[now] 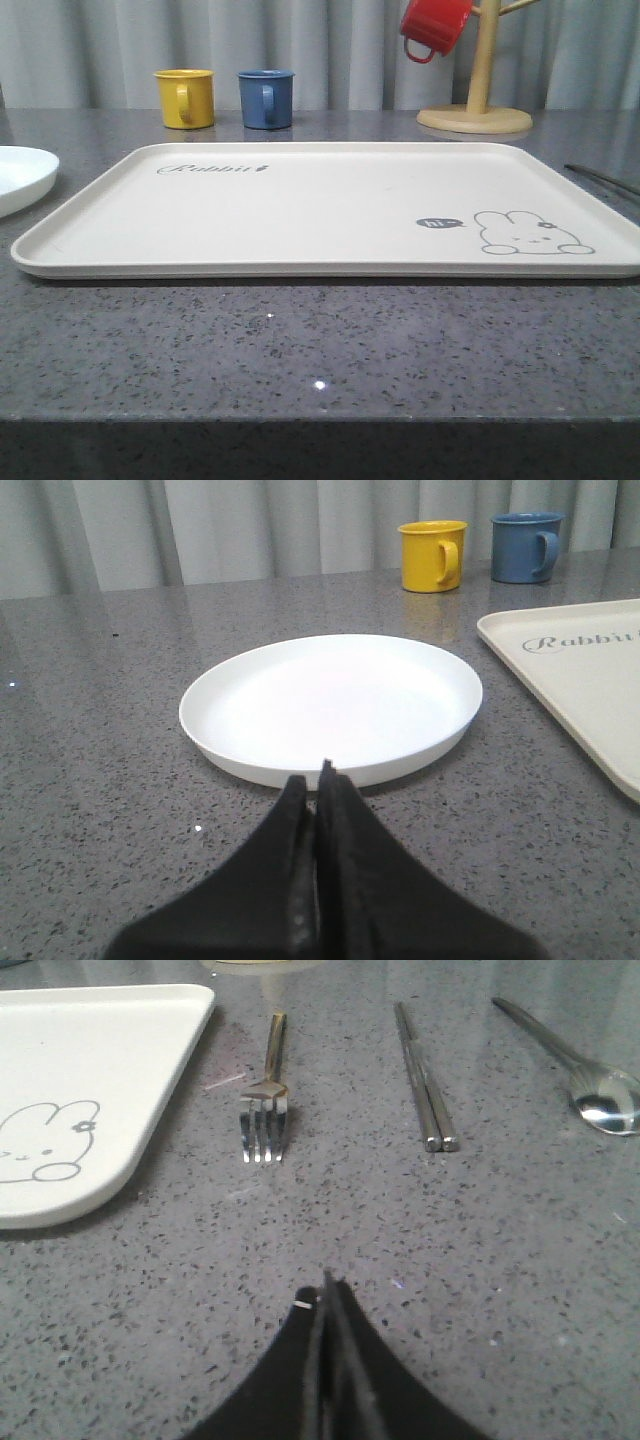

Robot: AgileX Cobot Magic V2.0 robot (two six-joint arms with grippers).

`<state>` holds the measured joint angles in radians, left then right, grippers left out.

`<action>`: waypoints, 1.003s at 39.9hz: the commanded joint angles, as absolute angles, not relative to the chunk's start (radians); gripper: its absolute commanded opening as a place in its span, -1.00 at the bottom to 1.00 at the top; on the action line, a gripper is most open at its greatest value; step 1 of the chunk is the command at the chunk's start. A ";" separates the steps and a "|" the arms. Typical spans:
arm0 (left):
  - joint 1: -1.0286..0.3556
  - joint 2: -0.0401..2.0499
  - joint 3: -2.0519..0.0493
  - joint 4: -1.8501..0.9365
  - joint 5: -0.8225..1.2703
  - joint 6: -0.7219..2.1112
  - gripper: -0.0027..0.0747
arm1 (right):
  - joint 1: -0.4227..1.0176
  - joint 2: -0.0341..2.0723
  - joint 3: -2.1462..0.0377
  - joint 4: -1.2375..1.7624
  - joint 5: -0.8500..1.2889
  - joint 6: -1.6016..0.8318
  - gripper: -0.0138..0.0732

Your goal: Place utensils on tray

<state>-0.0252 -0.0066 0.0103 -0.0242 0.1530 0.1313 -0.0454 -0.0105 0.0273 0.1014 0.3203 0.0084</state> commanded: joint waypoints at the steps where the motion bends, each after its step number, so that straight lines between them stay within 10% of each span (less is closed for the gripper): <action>1: -0.025 -0.027 0.007 -0.027 0.058 0.123 -0.98 | -0.051 -0.027 0.026 0.103 0.217 0.005 -0.84; 23: -0.025 0.005 -0.195 -0.022 -0.051 0.123 -0.98 | -0.051 -0.027 -0.074 0.175 0.075 0.005 -0.84; 40: -0.025 0.441 -0.530 0.034 0.200 0.123 -0.98 | -0.051 0.271 -0.536 0.173 0.335 0.005 -0.84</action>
<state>-0.0252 0.3852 -0.4759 0.0333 0.2610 0.1313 -0.0454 0.1811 -0.4529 0.1690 0.3748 0.0084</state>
